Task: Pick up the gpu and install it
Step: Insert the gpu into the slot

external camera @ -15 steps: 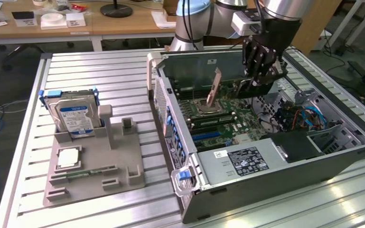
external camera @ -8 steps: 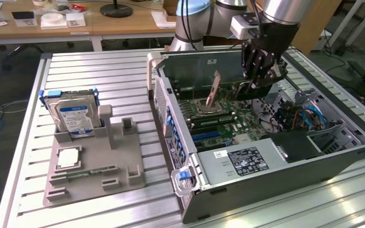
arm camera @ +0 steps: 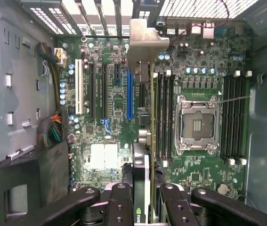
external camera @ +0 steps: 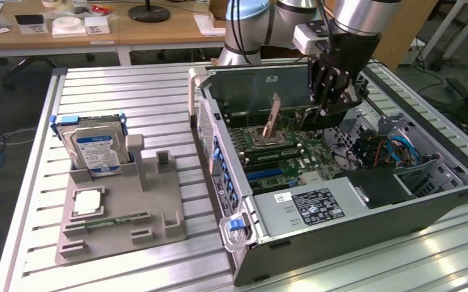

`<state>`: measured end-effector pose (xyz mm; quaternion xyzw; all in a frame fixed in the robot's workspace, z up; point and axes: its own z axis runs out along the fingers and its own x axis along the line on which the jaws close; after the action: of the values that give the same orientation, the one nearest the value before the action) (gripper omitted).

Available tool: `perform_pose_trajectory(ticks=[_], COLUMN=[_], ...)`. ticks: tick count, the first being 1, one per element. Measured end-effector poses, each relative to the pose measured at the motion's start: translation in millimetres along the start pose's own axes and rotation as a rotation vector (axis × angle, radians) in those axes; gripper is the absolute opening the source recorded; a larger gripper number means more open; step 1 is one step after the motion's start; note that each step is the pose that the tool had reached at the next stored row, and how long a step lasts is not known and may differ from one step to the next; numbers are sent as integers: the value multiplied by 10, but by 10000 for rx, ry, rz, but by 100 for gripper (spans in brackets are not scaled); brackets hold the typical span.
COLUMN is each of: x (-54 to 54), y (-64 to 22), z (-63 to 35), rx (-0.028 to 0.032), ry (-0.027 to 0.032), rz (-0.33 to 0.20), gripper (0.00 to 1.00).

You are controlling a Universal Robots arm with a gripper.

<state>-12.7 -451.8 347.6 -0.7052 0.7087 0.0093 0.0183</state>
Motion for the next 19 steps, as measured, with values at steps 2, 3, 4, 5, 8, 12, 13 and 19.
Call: perform_pose_trajectory(ticks=[2, 3, 4, 5, 8, 12, 13, 19], x=[1, 1, 1, 1, 2, 5, 5, 8], y=[33, 45, 50, 52, 58, 66, 67, 73], z=[6, 8, 8, 8, 41, 108, 126, 189], rx=[0, -1, 0, -1, 0, 0, 0, -2], ry=[0, 1, 1, 3, -1, 3, 3, 5], rz=[-1, -1, -2, -2, -2, -1, -1, -2], gripper=[27, 27, 27, 27, 27, 27, 27, 27])
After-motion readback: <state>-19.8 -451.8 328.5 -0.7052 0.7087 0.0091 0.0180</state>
